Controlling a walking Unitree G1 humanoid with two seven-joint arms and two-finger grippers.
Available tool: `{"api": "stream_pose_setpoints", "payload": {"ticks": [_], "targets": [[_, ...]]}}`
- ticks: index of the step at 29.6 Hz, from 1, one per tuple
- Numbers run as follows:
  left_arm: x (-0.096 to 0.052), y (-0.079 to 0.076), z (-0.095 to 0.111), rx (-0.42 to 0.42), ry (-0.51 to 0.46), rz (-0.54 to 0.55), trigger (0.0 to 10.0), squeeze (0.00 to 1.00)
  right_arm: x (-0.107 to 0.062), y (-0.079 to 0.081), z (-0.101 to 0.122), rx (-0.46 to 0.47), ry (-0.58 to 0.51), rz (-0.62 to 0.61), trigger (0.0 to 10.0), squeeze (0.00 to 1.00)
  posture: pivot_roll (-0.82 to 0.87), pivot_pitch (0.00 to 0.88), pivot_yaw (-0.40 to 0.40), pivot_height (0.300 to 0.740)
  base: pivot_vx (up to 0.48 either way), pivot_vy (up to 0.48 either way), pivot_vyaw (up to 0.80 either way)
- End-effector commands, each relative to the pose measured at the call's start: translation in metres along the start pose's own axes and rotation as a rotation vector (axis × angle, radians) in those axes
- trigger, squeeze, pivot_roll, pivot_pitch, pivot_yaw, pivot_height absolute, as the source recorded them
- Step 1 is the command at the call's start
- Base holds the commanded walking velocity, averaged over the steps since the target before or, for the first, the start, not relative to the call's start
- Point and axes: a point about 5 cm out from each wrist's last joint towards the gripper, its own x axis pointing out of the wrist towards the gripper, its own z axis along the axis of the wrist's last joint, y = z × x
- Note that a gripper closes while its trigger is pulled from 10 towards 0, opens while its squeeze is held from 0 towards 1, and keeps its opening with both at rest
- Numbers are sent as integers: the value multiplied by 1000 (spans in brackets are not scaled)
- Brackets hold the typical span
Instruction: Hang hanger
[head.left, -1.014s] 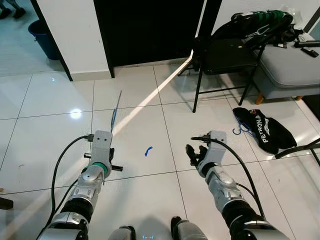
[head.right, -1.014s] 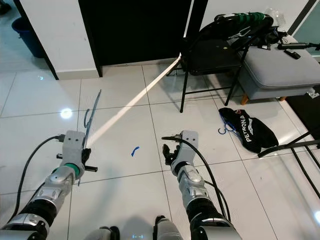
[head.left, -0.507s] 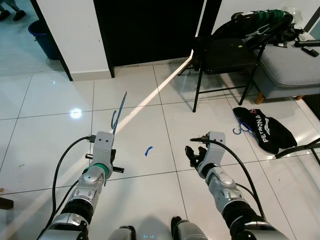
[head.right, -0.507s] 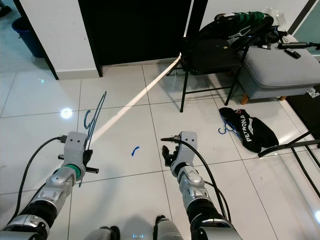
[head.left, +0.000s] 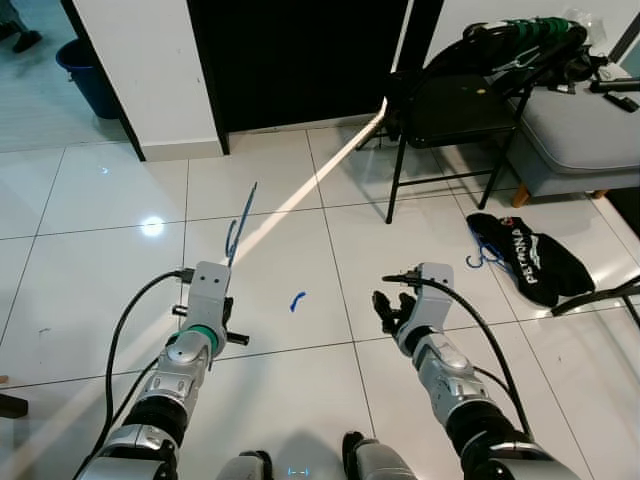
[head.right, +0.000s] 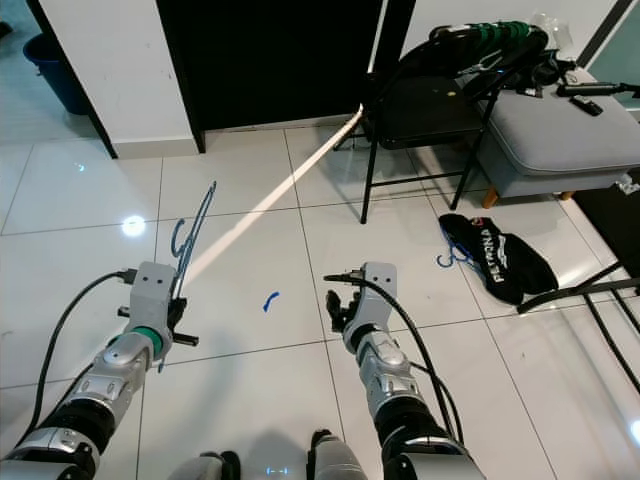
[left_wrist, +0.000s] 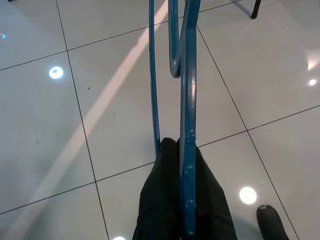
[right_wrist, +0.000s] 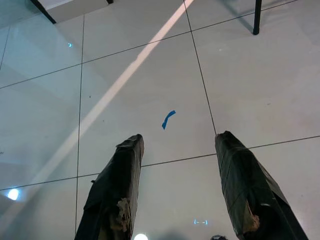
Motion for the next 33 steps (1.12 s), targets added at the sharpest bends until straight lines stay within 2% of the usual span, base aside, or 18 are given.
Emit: {"api": "stream_pose_setpoints", "payload": {"ticks": [1, 22, 33], "targets": [[-2, 1, -5, 4, 20, -2, 10000, 0, -1, -1, -4, 14, 15, -10, 10000, 0, 12, 154, 58, 740, 0, 0, 0], [-1, -3, -2, -5, 8, 10, 10000, 0, 1, -2, 3, 50, -13, -30, 10000, 0, 4, 150, 50, 740, 0, 0, 0], [0, -4, 1, 20, -6, 8, 10000, 0, 0, -3, 2, 74, -16, -41, 10000, 0, 18, 148, 47, 740, 0, 0, 0]]}}
